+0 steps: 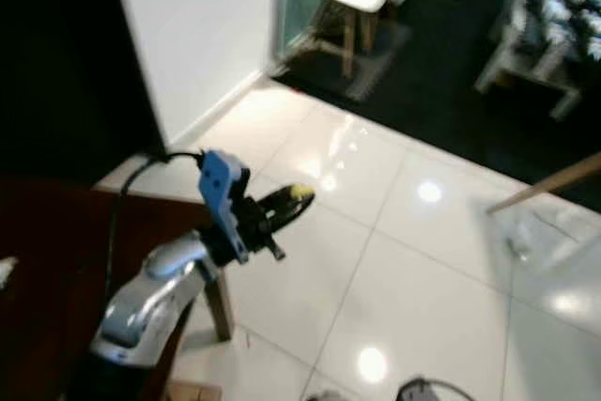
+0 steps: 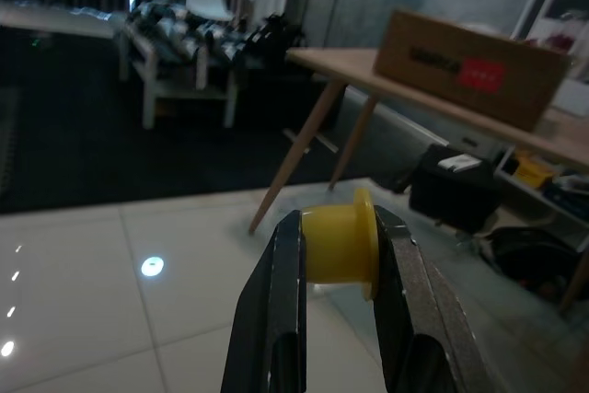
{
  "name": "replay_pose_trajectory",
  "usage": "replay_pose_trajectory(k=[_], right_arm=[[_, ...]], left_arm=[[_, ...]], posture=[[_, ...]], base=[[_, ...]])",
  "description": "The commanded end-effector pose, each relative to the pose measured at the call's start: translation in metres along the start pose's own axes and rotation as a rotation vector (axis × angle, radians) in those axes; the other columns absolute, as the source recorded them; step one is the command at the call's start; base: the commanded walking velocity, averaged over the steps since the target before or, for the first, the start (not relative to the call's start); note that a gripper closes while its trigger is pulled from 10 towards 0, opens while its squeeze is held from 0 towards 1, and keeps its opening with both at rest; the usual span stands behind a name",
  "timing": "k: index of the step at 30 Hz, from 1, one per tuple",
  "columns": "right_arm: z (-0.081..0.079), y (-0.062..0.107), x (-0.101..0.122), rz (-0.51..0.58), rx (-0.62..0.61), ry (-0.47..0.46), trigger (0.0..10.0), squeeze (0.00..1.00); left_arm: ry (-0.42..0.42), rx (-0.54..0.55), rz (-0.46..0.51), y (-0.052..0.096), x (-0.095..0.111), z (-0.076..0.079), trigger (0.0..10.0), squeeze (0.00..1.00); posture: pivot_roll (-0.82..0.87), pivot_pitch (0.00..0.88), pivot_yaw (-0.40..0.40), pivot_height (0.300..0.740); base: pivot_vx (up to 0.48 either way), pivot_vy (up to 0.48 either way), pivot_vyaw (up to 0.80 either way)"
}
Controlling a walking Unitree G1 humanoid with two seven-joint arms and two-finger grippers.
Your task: Picking trash to rubbish bin
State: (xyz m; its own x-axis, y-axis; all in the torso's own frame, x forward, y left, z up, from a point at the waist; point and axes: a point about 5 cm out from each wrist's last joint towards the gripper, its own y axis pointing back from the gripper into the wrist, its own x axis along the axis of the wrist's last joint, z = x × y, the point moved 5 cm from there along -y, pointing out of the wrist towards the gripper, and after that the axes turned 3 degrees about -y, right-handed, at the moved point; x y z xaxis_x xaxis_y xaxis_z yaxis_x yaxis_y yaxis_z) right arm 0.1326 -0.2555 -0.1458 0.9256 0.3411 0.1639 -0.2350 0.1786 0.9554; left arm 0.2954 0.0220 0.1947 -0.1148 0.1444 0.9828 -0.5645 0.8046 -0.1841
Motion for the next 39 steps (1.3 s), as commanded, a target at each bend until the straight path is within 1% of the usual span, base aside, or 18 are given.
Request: replay_pose_trajectory(k=[1,9,18,29,39], right_arm=[[0.005,0.000,-0.004,-0.006,-0.011,-0.010,10.0,0.00],[0.011,0.001,0.000,0.002,-0.019,-0.016,10.0,0.00],[0.011,0.001,0.004,0.007,-0.020,-0.016,10.0,0.00],[0.009,0.001,0.009,0.015,-0.018,-0.021,10.0,0.00],[0.011,0.001,0.008,0.014,-0.019,-0.026,10.0,0.00]], left_arm=[[0.011,-0.008,-0.006,0.002,-0.003,0.003,10.0,0.00],[0.018,-0.022,0.007,0.000,0.000,0.004,10.0,0.00],[0.016,-0.019,0.014,0.000,0.001,0.003,10.0,0.00],[0.012,-0.026,0.017,-0.002,0.002,0.002,10.0,0.00],[0.007,-0.044,0.020,-0.004,0.003,0.003,10.0,0.00]], posture=[[0.18,0.140,-0.089,0.740],[0.17,0.144,-0.091,0.740],[0.17,0.144,-0.091,0.740],[0.16,0.129,-0.090,0.740],[0.15,0.119,-0.085,0.740]], base=[[0.000,-0.416,0.00],[0.000,-0.421,0.00],[0.053,-0.415,0.00],[0.197,-0.413,0.00],[0.240,-0.412,0.00]])
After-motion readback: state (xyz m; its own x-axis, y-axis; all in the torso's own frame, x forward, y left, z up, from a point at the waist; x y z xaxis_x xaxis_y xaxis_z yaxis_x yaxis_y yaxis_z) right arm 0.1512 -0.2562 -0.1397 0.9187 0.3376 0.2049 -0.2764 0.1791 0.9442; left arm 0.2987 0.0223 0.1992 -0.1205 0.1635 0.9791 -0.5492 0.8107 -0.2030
